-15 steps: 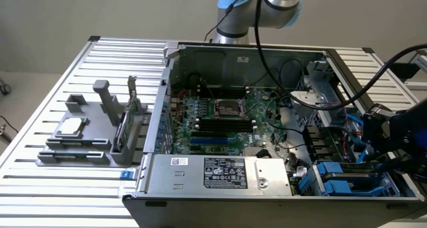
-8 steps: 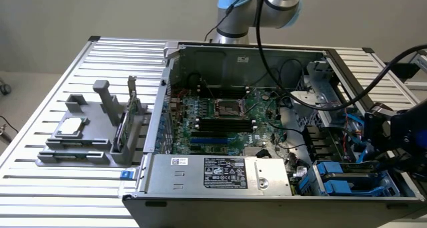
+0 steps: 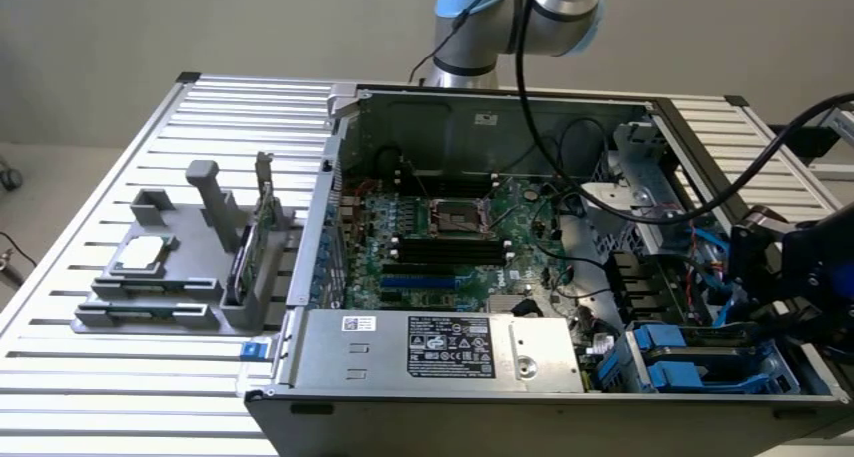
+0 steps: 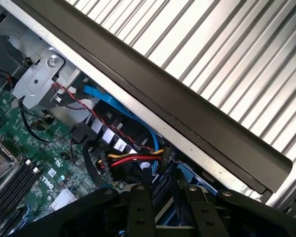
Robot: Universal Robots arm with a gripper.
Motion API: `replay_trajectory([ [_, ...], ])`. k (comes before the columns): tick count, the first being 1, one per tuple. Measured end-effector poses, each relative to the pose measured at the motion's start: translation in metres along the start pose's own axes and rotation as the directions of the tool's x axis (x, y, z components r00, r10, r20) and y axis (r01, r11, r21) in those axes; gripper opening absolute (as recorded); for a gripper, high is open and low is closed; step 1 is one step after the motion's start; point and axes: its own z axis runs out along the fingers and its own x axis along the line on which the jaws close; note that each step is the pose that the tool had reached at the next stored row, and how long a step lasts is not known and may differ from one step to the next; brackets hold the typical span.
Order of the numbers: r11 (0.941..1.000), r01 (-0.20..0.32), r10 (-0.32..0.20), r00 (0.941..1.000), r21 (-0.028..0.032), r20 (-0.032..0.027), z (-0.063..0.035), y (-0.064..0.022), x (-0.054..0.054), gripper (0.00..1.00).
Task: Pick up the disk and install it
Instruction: 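Insert the first disk wire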
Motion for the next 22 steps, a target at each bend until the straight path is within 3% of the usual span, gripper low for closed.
replay_trajectory([
  [7,1.0,-0.007,0.007,0.9998,0.0006,-0.0184,0.0024,0.003,-0.003,0.3],
  [14,0.9998,-0.014,0.014,0.9993,0.0131,-0.0348,0.004,0.0044,-0.0043,0.3],
  [22,0.9997,-0.017,0.017,0.9989,0.0178,-0.0426,0.0052,0.0087,-0.0059,0.3],
])
